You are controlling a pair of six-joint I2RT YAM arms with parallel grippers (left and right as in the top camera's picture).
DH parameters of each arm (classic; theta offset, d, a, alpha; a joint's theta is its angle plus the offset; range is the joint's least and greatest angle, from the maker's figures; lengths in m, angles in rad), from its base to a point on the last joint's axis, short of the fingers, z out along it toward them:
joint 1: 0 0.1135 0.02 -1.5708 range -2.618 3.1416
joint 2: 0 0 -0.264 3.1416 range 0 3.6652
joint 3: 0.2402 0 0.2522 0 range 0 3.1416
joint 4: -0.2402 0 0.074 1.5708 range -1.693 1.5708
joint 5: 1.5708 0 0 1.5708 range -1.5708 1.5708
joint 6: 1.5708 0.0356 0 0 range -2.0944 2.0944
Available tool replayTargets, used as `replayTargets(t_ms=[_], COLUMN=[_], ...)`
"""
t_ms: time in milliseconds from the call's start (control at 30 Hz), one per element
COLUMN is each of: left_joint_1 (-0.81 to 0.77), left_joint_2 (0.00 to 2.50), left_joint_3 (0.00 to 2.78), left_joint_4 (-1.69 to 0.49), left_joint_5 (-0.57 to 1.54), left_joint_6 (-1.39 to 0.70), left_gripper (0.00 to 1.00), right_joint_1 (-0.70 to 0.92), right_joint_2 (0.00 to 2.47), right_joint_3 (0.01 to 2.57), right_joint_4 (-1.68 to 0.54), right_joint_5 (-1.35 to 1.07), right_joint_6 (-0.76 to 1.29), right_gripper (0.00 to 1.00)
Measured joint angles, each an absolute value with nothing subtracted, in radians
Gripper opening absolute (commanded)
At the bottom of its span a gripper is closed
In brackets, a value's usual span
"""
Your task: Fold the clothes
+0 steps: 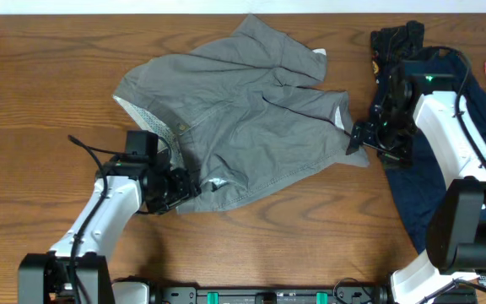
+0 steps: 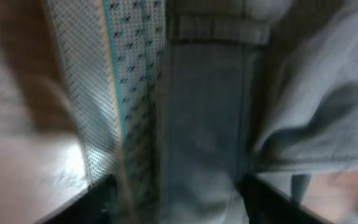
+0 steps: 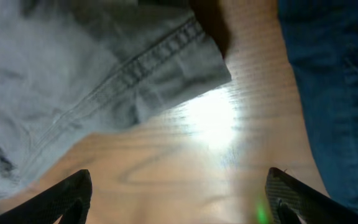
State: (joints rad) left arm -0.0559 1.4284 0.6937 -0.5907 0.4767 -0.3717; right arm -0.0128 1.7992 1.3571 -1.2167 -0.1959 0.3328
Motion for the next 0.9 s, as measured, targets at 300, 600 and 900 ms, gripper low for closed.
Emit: replayTargets(t_ms=[300, 600, 900], left_joint_1=[-0.012, 0.17, 0.18], left_joint_2=[1.421, 1.278, 1.262], left_joint_3=[0.704, 0.704, 0.704], left_joint_4=[-0.952, -0.999, -0.967], left_joint_5=[0.578, 0.353, 0.268], left_joint_6=[-0.34, -0.386, -0.396], left_gripper=[0.06, 0.06, 0.06], right_joint_1=[-0.014, -0.02, -0.007], right_joint_2=[1.798, 1.798, 1.803], right_joint_3=[1.25, 1.247, 1.247], right_joint_4=[-1.049, -0.868, -0.724], right_joint_5=[-0.16, -0.173, -0.161], right_joint_6=[0.385, 0.337, 0.273], right_gripper=[0.88, 0.69, 0.52])
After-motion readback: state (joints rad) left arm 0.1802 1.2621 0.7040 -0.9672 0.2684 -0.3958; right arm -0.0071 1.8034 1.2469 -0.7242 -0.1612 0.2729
